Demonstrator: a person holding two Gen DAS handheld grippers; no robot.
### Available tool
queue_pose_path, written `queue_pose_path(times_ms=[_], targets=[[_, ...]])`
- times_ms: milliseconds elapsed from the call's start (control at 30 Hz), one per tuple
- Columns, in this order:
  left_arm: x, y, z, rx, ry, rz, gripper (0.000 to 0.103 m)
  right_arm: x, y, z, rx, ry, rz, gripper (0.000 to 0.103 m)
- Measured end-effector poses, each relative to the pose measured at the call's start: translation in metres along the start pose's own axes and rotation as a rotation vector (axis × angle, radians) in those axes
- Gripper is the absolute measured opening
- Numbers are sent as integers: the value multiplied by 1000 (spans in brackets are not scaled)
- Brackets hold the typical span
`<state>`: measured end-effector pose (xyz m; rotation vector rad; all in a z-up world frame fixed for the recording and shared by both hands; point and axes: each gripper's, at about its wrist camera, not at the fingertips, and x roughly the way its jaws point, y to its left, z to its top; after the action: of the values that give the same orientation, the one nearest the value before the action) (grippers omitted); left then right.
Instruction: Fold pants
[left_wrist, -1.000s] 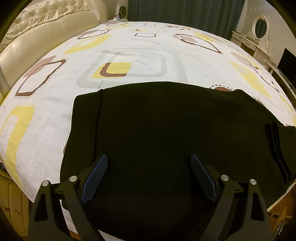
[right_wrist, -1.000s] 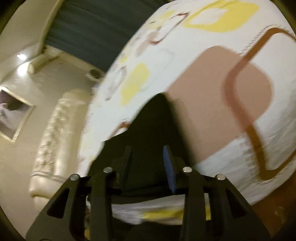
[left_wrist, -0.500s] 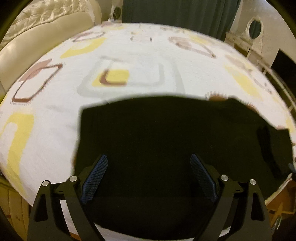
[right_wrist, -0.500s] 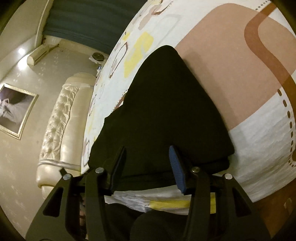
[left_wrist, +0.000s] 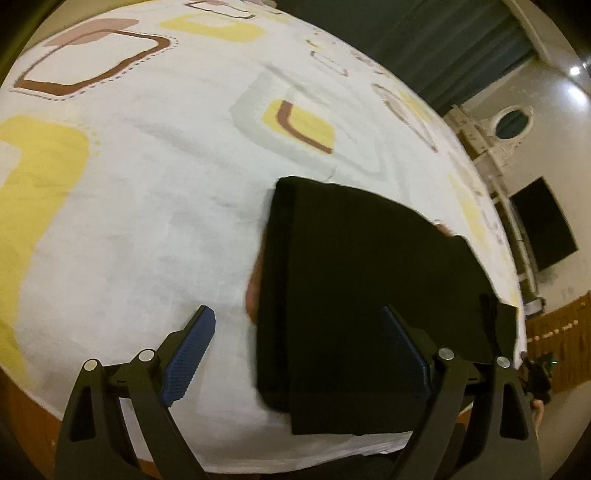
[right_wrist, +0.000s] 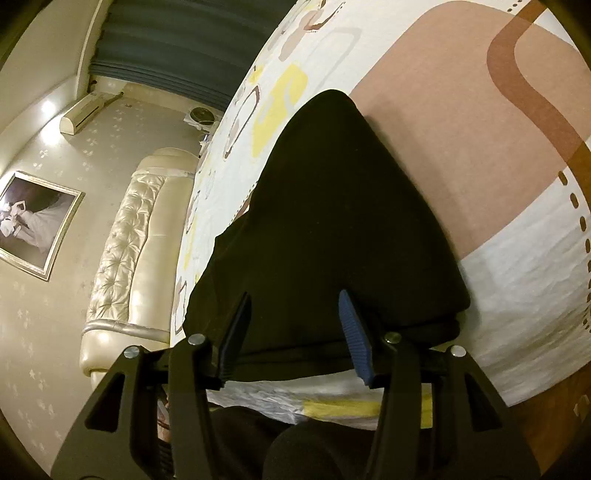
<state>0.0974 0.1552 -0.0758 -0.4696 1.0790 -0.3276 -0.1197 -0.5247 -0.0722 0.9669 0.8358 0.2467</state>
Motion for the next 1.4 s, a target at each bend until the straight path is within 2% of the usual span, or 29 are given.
queue_pose_path(times_ms=[67, 100, 300, 367, 400, 433, 467, 500, 533, 600, 700, 867, 967, 1067, 1267, 1400], targets=[[3, 2, 1, -27, 11, -104, 86, -2, -2, -1, 10, -3, 9, 50], [8, 3, 1, -49, 26, -161, 82, -2, -2, -1, 14, -5, 13, 50], [23, 7, 9, -114, 27, -278, 81, -1, 0, -2, 11, -12, 17, 54], [27, 4, 12, -128, 30, -299, 77, 0, 2, -2, 5, -13, 12, 56], [28, 3, 13, -124, 35, -294, 69, 1, 4, -2, 3, -15, 9, 58], [31, 0, 13, -120, 44, -285, 54, 1, 5, -2, 0, -16, 7, 59], [35, -1, 14, -123, 58, -280, 44, 1, 5, -3, -2, -17, 6, 59], [40, -2, 13, -141, 83, -280, 27, 1, 6, -3, -5, -17, 4, 60], [43, -1, 13, -156, 95, -279, 22, 1, 7, -3, -9, -17, 3, 61], [42, 0, 12, -173, 92, -281, 18, 2, 7, -3, -12, -17, 3, 61], [33, -7, 13, -175, 76, -276, 16, 2, 6, -2, -8, -17, 9, 61], [10, -40, 21, -134, 30, -261, 14, 2, 6, -2, -4, -16, 13, 62], [-11, -76, 27, -68, -11, -255, 14, 2, 7, -1, -12, -15, 11, 63], [-23, -108, 32, -21, -20, -255, 14, 3, 8, -1, -21, -13, 9, 64], [-41, -184, 34, 95, -3, -272, 14, 4, 8, -2, -18, -14, 15, 64], [-36, -243, 27, 184, 20, -266, 14, 4, 7, -3, -14, -17, 21, 65]])
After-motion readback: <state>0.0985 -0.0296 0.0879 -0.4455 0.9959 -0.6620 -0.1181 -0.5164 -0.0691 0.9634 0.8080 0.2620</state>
